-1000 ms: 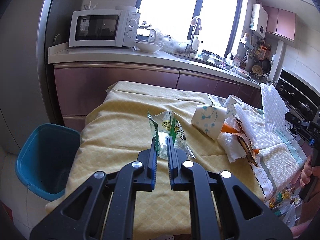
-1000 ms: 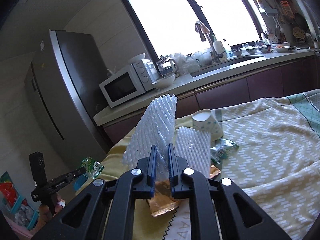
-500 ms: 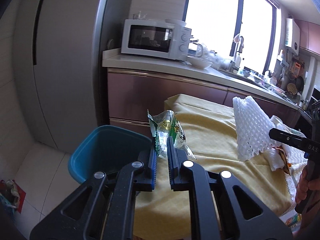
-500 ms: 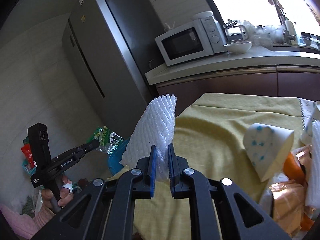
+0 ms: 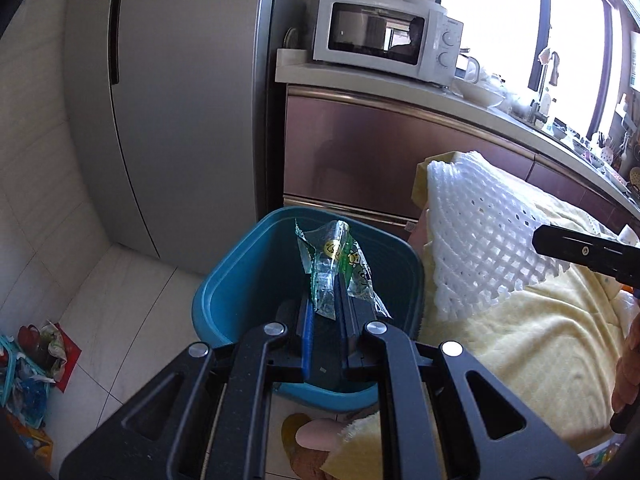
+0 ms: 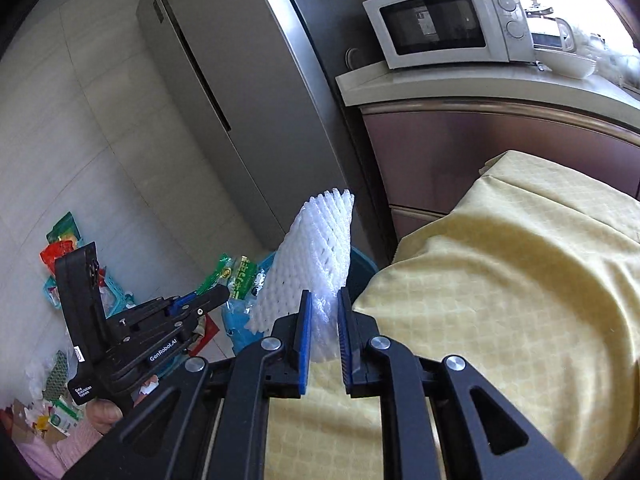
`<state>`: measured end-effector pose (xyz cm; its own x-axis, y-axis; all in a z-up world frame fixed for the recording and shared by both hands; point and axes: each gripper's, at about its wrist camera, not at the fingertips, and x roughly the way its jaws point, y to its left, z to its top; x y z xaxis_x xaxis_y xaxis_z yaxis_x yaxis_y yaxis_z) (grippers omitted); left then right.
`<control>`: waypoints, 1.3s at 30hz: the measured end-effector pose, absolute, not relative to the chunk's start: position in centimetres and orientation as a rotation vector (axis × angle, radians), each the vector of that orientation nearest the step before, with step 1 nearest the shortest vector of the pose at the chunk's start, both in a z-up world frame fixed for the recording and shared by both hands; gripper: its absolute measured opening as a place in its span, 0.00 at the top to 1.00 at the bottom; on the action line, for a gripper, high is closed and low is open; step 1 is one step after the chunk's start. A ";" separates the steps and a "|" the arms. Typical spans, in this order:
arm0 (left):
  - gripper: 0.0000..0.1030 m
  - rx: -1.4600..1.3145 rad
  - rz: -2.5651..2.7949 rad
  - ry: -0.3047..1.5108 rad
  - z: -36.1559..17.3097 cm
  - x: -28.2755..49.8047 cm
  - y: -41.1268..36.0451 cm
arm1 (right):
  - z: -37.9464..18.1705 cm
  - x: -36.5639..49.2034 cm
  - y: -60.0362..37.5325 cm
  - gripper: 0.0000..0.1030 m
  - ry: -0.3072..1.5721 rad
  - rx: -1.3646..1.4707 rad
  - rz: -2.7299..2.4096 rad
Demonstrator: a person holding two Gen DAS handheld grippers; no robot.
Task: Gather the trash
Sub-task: 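Carry both items to the teal bin and open both tools over it, then return both tools to the table over the remaining trash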
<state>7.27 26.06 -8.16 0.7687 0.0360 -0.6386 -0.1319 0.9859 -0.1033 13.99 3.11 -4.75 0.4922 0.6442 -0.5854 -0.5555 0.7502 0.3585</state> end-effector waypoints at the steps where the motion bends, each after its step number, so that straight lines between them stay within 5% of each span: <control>1: 0.90 -0.145 0.098 0.699 -8.6 7.7 26.2 | -5.0 14.5 3.8 0.89 0.775 0.120 0.732; 11: 0.87 -0.182 0.139 0.778 -12.3 12.2 28.5 | -7.1 16.7 9.1 0.83 0.872 0.043 0.729; 19: 0.84 -0.193 0.155 0.785 -13.4 11.8 28.0 | -7.6 17.2 9.5 0.68 0.881 0.052 0.716; 39: 0.67 -0.127 -0.132 0.557 -5.0 5.9 17.9 | -1.6 8.7 -3.3 0.62 0.627 0.121 0.662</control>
<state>5.88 17.90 -5.04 0.8408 -0.1592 -0.5174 0.0906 0.9837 -0.1554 8.72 -3.25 -1.62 0.6128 0.6076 -0.5053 -0.5372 0.7892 0.2976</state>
